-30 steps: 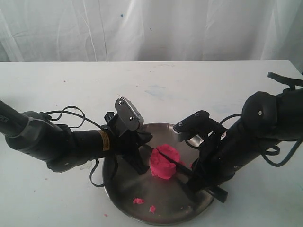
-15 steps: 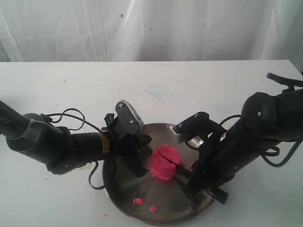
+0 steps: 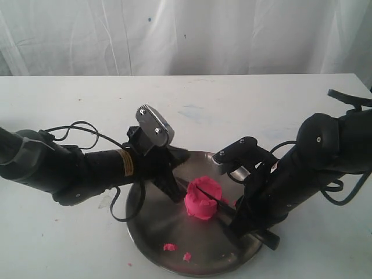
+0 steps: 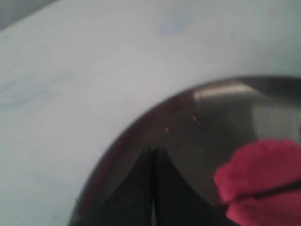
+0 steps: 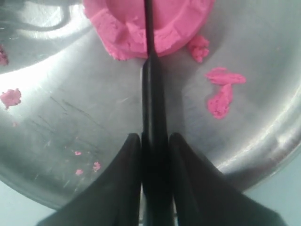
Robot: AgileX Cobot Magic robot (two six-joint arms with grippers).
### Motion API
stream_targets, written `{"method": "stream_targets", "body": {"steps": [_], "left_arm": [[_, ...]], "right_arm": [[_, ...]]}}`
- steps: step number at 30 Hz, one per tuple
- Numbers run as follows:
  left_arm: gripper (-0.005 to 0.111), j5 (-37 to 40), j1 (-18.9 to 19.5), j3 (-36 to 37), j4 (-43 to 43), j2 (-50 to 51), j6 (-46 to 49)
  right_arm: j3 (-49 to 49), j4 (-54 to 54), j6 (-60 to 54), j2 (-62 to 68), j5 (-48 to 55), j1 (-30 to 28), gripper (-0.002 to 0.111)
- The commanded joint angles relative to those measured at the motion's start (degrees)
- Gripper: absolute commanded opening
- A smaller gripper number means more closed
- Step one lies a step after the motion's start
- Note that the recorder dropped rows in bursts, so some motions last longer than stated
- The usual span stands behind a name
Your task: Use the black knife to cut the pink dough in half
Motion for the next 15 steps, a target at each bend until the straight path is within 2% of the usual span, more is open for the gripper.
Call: {"method": "stream_targets", "body": {"steps": [1, 5, 15], "left_arm": [[0.000, 11.1, -0.2, 0.5, 9.8, -0.4, -2.2], [0.000, 15.1, -0.2, 0.5, 9.9, -0.4, -2.2], [0.000, 12.0, -0.2, 0.5, 9.9, 4.8, -2.2]], "right_arm": [[-0.1, 0.2, 0.3, -0.1, -0.8, 0.0, 0.000], [-0.1, 0.2, 0.3, -0.1, -0.8, 0.0, 0.000], [-0.1, -0.8, 0.3, -0.1, -0.5, 0.0, 0.000]]}}
